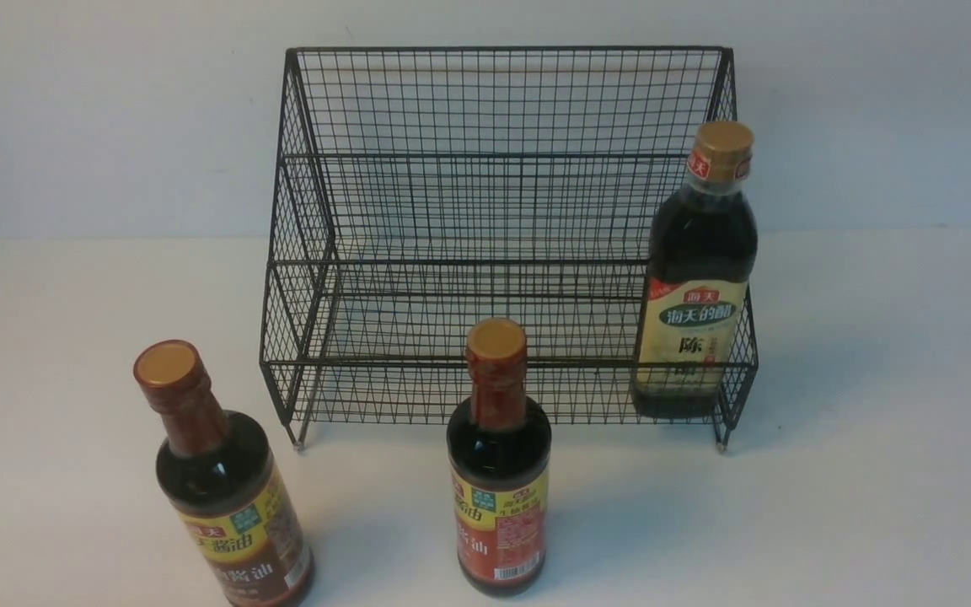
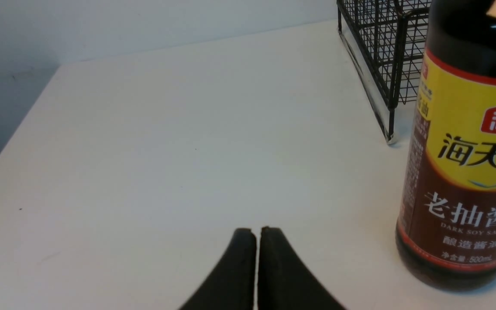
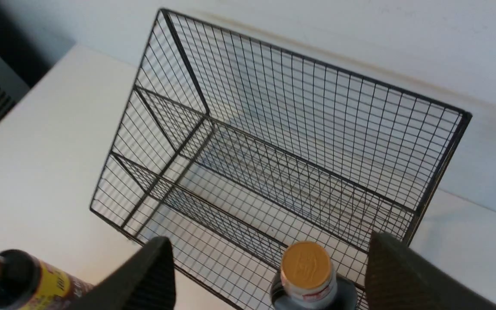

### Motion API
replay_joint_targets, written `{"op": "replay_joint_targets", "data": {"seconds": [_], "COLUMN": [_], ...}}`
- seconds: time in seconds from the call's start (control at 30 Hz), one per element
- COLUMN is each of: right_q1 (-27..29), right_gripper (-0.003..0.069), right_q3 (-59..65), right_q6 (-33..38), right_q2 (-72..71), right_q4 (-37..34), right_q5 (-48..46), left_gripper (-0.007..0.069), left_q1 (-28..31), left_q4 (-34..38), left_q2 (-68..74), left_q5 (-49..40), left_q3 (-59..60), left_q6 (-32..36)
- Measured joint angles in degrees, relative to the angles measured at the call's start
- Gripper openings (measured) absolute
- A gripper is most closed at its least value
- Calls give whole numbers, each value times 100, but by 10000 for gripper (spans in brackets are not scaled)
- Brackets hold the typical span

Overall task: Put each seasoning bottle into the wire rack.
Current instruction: Use the left arm to grab the condiment bottle closest to it

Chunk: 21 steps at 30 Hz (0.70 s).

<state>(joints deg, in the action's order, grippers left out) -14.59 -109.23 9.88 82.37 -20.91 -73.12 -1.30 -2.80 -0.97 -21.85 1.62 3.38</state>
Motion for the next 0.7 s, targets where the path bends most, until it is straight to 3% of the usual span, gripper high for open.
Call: {"op": "replay_joint_targets", "data": {"seconds": [0.13, 0.37, 0.43, 0.6, 0.7], "right_q1": [0, 0, 0, 0, 0], "right_gripper": [430, 199, 150, 32, 11], "right_q3": [335, 2319, 2797, 4008, 4422], "right_q6": [-20, 426, 511, 588, 593], "right_q2": [-642, -2237, -2561, -3608, -4127], "right_q4": [-38, -86, -45, 315, 392], "right_q5": [11, -11, -19, -31, -31], "left_gripper": [-5, -5, -5, -5, -5], "left_q1": [0, 0, 0, 0, 0], "left_q4": [0, 167, 589, 3398, 4391], "left_q2": [0, 0, 0, 0, 0], "left_q5": [0, 28, 127, 603, 698], "left_q3": [0, 0, 7, 7, 7], "left_q6": [0, -111, -376, -1724, -1902]}}
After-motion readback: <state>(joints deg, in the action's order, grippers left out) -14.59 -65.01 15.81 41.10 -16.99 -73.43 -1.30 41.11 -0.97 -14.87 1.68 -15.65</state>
